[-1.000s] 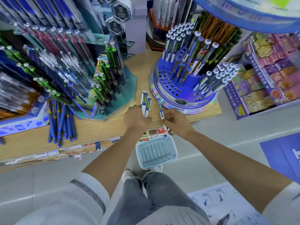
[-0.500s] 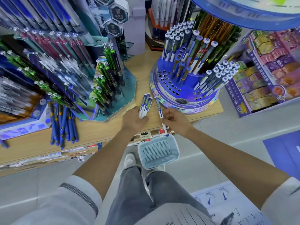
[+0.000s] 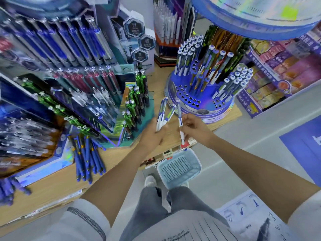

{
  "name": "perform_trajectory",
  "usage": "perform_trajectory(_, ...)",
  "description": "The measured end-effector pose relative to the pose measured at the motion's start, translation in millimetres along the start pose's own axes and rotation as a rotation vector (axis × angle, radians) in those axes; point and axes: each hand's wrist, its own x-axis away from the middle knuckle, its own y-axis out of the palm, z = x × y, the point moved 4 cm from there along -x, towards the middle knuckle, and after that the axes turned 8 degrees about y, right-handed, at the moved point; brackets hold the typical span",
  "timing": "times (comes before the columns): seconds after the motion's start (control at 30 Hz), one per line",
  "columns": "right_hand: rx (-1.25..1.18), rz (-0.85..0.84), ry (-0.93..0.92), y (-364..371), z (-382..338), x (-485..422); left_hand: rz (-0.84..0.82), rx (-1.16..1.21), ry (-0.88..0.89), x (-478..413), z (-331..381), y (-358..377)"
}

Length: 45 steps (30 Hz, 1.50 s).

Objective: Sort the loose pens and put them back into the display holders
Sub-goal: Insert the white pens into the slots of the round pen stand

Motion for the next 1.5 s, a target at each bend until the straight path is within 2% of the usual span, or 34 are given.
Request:
perform_trajectory(0.23, -0.093, 0.287, -0.122, -31, -21, 34, -0.06, 0.003, 0.163, -11, 32, -2)
perform_trajectory(0.4, -0.102, 0.644, -0.22, -67, -33, 57, -0.124, 0.04, 0.224, -21, 50, 7)
perform_trajectory(0.53, -0.125, 0.913, -0.152, -93, -32, 61, -0.133, 0.029, 0.249, -30, 55, 16)
perform_trajectory(0.73, -0.138, 1.073, -0.029, -112, -30, 49, -0.19, 0.044, 0.3, -39, 61, 25)
perform_trajectory(1.0, -0.023, 1.077, 0.094, -119, -25, 29, -0.233, 0.041, 0.287, -51, 59, 28)
perform_trajectory(1.17, -0.044, 0.965, 0.179, -118, -17, 23, -0.262, 0.087, 0.264, -49, 62, 28)
perform_trajectory(1.3, -0.108, 0.895, 0.124, -111, -17, 31, -0.275, 0.126, 0.259, -46, 65, 26)
perform_trajectory(1.4, -0.168, 0.737, 0.053, -99, -22, 39, -0.293, 0.14, 0.266, -40, 69, 29)
perform_trajectory(1.5, -0.187, 0.447, -0.006, -80, -32, 44, -0.317, 0.142, 0.267, -34, 71, 36)
